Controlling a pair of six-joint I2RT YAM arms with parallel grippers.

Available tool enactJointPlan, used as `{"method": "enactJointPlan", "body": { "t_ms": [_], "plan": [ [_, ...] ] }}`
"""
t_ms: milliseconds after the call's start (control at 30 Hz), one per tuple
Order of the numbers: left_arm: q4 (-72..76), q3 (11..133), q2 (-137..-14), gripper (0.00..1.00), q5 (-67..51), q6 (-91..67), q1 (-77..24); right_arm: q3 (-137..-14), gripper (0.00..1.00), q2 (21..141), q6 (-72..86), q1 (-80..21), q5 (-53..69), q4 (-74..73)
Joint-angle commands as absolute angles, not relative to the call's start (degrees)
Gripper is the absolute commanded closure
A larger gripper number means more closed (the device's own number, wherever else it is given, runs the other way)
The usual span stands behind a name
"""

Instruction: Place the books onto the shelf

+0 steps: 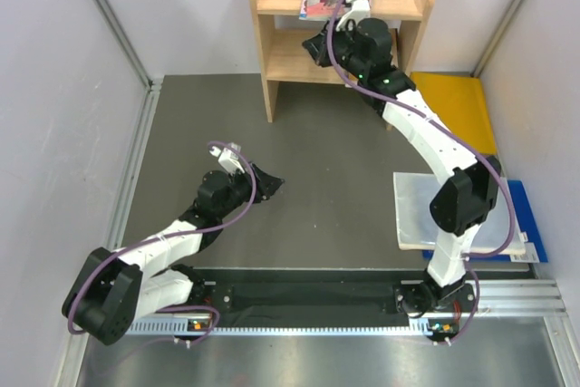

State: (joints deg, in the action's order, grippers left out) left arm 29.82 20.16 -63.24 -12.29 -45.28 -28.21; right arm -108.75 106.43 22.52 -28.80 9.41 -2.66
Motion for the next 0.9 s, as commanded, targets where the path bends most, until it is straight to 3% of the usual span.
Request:
{"method": "enactJointPlan", "body": {
  "t_ms": [0,467,867],
  "plan": [
    [32.9,19.8,-63.1,0.48,-12.0,-45.0,-28.5,-107.9,0.93,101.1,20.7,-27.3,6.4,0.1],
    [33.7,19.5,-63.5,0.48,-12.4,-45.4,-28.5,-102.5,0.93,95.2,19.8,-25.3,0.3,2.5],
    [31.1,19.7,-61.5,0.49,-11.9,-44.1,-28.5,-103.4,0.93,96.9,21.1,-24.3,-4.3,4.0]
  ]
}}
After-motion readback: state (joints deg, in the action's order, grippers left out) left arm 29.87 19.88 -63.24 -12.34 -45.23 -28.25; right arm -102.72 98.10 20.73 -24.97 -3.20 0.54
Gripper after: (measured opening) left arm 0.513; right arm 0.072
